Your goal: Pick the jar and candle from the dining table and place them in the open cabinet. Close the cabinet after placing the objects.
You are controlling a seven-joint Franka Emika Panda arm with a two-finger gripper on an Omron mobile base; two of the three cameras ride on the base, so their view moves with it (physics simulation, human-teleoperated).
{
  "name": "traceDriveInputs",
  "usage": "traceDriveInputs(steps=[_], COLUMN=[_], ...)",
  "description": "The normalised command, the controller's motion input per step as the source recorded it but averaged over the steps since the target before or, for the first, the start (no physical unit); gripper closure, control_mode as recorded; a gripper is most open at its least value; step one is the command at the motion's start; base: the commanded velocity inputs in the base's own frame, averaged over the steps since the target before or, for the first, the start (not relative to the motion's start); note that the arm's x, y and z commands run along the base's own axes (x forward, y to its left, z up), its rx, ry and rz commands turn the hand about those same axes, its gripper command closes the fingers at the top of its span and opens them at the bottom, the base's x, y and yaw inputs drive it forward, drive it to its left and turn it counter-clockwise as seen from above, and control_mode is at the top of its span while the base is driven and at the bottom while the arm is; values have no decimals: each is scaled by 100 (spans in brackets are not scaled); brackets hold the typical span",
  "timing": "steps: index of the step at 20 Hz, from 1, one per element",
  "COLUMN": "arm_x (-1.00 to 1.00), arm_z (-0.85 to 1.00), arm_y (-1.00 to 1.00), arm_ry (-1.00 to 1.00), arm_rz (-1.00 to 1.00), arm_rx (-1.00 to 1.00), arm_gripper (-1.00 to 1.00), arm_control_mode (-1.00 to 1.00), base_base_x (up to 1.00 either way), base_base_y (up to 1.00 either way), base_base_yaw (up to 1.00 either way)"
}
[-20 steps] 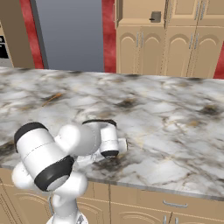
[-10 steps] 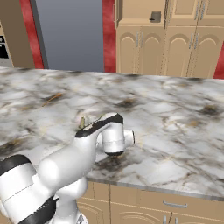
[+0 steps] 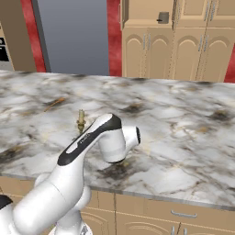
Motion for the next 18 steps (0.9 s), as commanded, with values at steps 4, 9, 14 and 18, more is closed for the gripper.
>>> traceDriveInputs(steps=[4, 9, 14, 18], arm_x=[0, -8, 0, 0], arm_z=[12, 2, 0, 0], arm_y=[10, 0, 0, 0], arm_ry=[4, -3, 0, 0], arm_rz=[-2, -1, 0, 0], arm_rx=[-7, 0, 0, 0], arm_gripper=[100, 100, 100, 100], arm_control_mode=[-100, -100, 100, 100], base_base_x=[0, 0, -61, -42], base_base_y=[0, 0, -40, -74], base_base_yaw=[0, 0, -18, -22])
